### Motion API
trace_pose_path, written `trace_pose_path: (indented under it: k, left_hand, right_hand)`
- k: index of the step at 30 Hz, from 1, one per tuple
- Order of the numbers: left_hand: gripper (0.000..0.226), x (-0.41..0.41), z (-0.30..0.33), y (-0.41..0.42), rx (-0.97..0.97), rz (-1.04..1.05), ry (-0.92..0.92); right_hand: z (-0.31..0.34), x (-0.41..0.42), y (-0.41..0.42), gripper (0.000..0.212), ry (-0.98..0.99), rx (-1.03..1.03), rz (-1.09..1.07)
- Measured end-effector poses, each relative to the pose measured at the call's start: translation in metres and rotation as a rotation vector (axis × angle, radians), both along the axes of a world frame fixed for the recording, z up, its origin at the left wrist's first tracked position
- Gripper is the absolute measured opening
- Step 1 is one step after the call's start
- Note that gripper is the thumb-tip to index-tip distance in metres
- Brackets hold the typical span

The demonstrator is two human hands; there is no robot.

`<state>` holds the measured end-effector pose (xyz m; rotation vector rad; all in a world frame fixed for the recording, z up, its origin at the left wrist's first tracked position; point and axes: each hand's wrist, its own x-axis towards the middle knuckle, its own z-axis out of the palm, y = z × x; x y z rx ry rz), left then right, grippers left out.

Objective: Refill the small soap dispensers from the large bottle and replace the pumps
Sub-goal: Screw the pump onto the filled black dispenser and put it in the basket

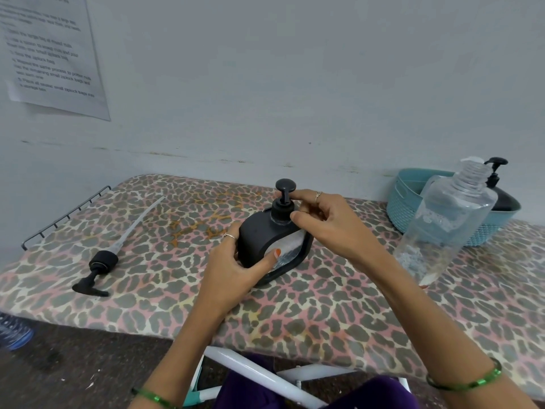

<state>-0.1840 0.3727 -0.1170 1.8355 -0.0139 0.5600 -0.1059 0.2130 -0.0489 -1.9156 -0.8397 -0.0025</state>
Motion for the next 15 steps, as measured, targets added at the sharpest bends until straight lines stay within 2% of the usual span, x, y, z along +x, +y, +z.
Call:
trace_pose_path:
  k: [5, 15]
  left_hand:
    - [0.047, 0.0001, -0.0002, 0.0000, 0.014, 0.012, 0.005]
    - [0.047, -0.0002, 0.0001, -0.0002, 0.032, 0.027, -0.003]
  right_hand:
    - [-0.0047, 0.0034, 0.0020, 0.019, 0.011, 0.049, -0.016]
    - [-0.0004, 0.0011, 0.0020, 0.034, -0.019, 0.014, -0.006]
